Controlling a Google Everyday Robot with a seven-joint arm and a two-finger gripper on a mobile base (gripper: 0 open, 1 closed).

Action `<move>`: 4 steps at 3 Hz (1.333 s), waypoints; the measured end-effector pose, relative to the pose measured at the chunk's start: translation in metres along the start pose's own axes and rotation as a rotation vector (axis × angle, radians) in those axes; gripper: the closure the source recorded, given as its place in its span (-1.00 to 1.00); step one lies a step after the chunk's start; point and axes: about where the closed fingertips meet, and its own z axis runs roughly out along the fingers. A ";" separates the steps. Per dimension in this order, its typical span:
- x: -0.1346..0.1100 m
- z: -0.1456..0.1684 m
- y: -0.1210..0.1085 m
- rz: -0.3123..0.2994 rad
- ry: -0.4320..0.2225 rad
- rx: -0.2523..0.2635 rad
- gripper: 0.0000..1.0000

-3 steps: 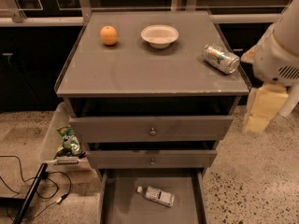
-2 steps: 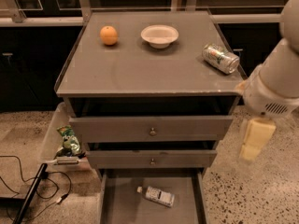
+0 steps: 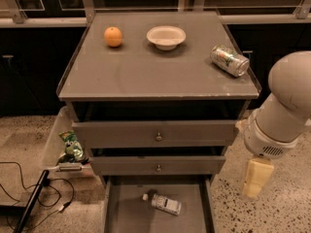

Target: Pick blue plastic bottle from bottom drawer and place on counter

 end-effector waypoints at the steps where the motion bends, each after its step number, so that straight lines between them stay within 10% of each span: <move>1: 0.000 0.000 0.000 0.000 0.001 -0.002 -1.00; 4: -0.013 0.224 0.020 0.112 -0.177 -0.208 -1.00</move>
Offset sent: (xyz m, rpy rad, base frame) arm -0.0042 0.0364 -0.1724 0.2165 0.1953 -0.0363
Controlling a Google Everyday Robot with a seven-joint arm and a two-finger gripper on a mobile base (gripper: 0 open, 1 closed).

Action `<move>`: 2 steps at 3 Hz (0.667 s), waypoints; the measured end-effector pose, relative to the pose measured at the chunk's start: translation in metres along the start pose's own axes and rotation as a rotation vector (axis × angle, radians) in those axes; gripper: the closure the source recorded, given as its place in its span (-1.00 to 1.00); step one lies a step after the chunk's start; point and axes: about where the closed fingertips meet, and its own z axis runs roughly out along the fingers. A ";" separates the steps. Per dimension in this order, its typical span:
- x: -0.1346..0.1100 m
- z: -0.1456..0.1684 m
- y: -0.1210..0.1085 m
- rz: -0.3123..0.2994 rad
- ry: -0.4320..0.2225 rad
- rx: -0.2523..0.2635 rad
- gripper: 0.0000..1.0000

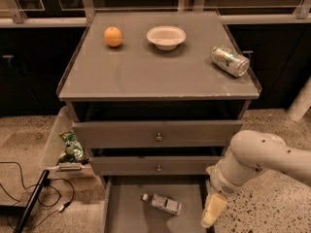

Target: Pick blue plastic bottle from bottom drawer and place on counter

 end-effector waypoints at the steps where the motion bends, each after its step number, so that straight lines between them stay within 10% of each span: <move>1: 0.002 0.014 -0.002 0.009 -0.012 -0.013 -1.00; 2: 0.003 0.023 -0.002 0.014 -0.010 -0.025 -1.00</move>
Offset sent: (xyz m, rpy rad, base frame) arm 0.0006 0.0061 -0.0311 0.0192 0.0352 -0.0120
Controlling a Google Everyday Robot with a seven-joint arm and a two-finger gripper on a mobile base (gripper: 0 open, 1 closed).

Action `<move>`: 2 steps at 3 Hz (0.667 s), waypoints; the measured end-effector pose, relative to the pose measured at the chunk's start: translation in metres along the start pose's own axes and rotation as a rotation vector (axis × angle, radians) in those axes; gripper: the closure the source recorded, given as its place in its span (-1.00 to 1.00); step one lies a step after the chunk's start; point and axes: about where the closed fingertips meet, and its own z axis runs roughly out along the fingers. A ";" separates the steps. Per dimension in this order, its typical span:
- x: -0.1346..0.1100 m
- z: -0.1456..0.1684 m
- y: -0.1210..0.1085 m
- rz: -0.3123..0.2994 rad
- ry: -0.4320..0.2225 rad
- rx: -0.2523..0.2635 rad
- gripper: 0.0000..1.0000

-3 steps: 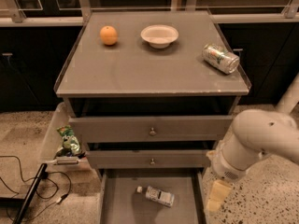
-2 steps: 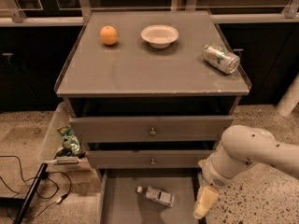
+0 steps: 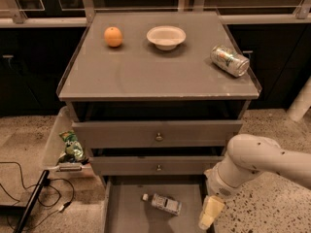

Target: Pick blue plastic bottle from bottom drawer and place on counter

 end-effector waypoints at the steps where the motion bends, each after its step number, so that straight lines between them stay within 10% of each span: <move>1: 0.003 0.046 -0.015 0.008 -0.032 -0.008 -1.00; 2: 0.004 0.113 -0.043 0.017 -0.117 0.020 -1.00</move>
Offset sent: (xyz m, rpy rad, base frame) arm 0.0644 0.0361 -0.2023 0.1880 -0.1322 -0.0982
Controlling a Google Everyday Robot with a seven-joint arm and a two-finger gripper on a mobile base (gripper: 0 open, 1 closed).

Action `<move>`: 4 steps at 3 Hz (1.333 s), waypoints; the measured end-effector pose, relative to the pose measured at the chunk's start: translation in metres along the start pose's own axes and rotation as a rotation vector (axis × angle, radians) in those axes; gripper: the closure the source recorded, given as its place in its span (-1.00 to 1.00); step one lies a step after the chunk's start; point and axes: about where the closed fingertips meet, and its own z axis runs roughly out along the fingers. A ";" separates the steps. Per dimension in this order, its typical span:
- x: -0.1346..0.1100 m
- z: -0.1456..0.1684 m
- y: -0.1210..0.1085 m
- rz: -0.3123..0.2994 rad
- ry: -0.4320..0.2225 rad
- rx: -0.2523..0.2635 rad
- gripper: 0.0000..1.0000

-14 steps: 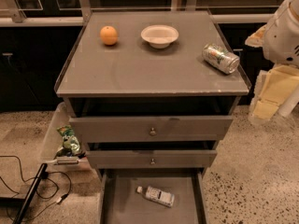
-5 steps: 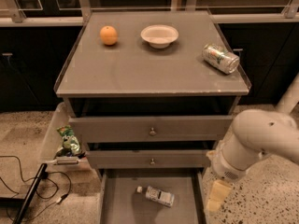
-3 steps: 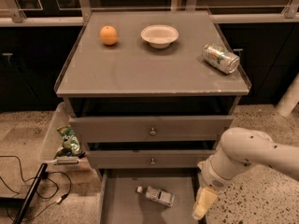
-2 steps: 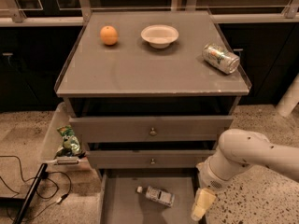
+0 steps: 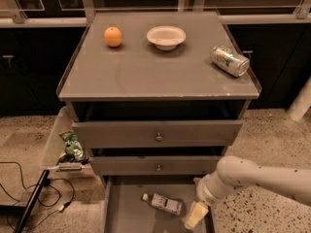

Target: Pick blue plastic bottle from bottom drawer and place on counter

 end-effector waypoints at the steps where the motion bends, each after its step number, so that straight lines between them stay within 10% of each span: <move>1: 0.006 0.055 -0.019 -0.003 -0.100 0.029 -1.00; 4: 0.013 0.092 -0.028 0.031 -0.115 0.026 -1.00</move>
Offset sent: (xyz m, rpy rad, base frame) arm 0.0166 0.0078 -0.0385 0.0601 -0.0616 -0.0238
